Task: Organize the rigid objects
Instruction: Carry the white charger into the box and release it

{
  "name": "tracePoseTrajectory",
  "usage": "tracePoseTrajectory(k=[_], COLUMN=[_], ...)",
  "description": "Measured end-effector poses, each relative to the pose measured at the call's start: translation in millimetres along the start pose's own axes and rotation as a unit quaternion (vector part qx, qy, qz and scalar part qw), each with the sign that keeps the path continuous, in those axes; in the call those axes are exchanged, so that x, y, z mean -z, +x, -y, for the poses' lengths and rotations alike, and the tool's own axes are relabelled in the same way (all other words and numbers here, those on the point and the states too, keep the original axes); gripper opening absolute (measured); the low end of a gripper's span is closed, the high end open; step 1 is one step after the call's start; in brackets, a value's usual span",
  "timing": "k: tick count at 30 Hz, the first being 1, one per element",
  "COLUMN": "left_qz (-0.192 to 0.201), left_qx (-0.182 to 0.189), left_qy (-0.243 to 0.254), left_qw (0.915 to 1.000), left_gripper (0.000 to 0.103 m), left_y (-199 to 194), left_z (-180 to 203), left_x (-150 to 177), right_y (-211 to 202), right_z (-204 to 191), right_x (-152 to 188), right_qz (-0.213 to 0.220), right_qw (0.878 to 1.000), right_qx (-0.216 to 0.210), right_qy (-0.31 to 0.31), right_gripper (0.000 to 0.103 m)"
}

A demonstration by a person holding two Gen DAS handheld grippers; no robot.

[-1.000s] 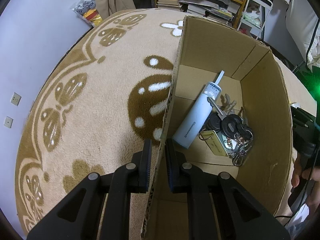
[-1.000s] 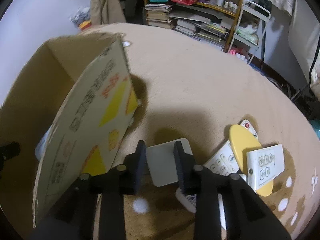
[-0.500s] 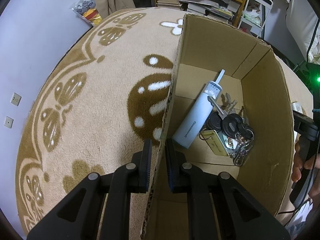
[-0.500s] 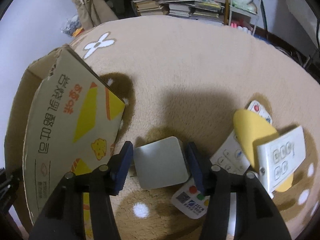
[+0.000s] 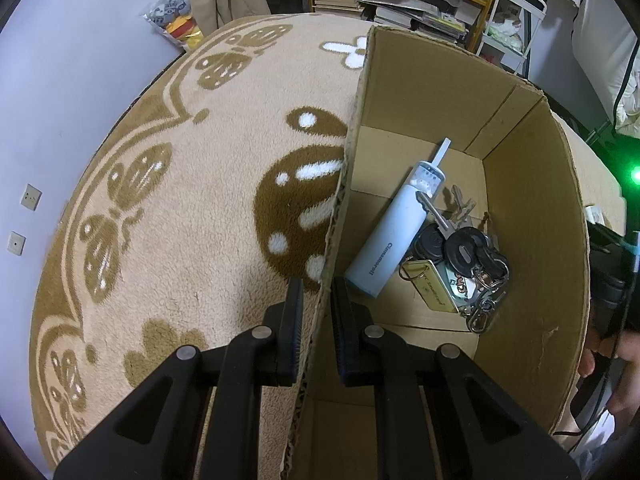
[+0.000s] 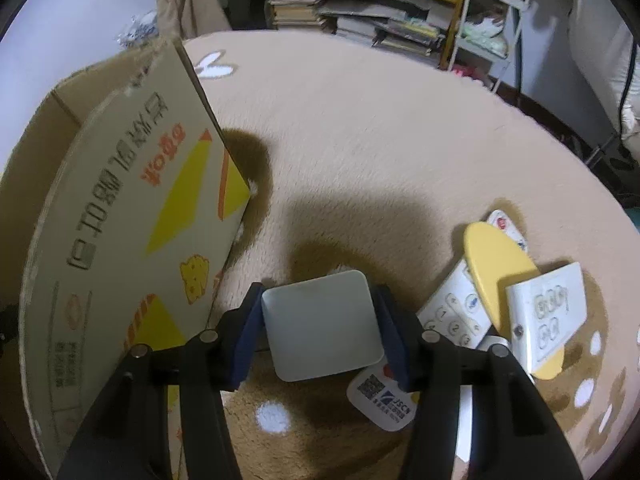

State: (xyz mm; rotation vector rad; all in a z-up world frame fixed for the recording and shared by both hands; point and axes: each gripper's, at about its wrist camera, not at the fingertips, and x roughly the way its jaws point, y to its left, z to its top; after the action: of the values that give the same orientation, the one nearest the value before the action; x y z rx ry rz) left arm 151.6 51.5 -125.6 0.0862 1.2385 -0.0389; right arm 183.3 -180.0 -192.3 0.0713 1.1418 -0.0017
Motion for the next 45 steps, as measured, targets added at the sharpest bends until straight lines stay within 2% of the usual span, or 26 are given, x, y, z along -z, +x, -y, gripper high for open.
tracePoseTrajectory(k=[11, 16, 22, 26, 29, 45], left_qz=[0.003, 0.004, 0.005, 0.005, 0.007, 0.011], left_qx=[0.001, 0.001, 0.000, 0.002, 0.006, 0.005], left_qy=[-0.001, 0.000, 0.001, 0.000, -0.002, -0.001], left_qw=[1.0000, 1.0000, 1.0000, 1.0000, 1.0000, 0.9999], left_gripper=[0.012, 0.012, 0.012, 0.012, 0.012, 0.012], left_y=[-1, -1, -2, -2, -3, -7], left_z=[0, 0, 0, 0, 0, -1], left_x=[-1, -1, -2, -2, -3, -2], right_y=[-63, -101, -125, -123, -115, -86], right_z=[11, -5, -49, -72, -83, -93], right_x=[-24, -29, -25, -23, -22, -1], right_qz=[0.073, 0.115, 0.150, 0.150, 0.142, 0.115], right_qw=[0.997, 0.992, 0.983, 0.980, 0.981, 0.987], right_qx=[-0.024, -0.055, -0.110, -0.130, -0.130, -0.111], right_qy=[0.023, 0.015, -0.006, -0.022, -0.031, -0.032], right_gripper=[0.058, 0.058, 0.058, 0.058, 0.058, 0.058])
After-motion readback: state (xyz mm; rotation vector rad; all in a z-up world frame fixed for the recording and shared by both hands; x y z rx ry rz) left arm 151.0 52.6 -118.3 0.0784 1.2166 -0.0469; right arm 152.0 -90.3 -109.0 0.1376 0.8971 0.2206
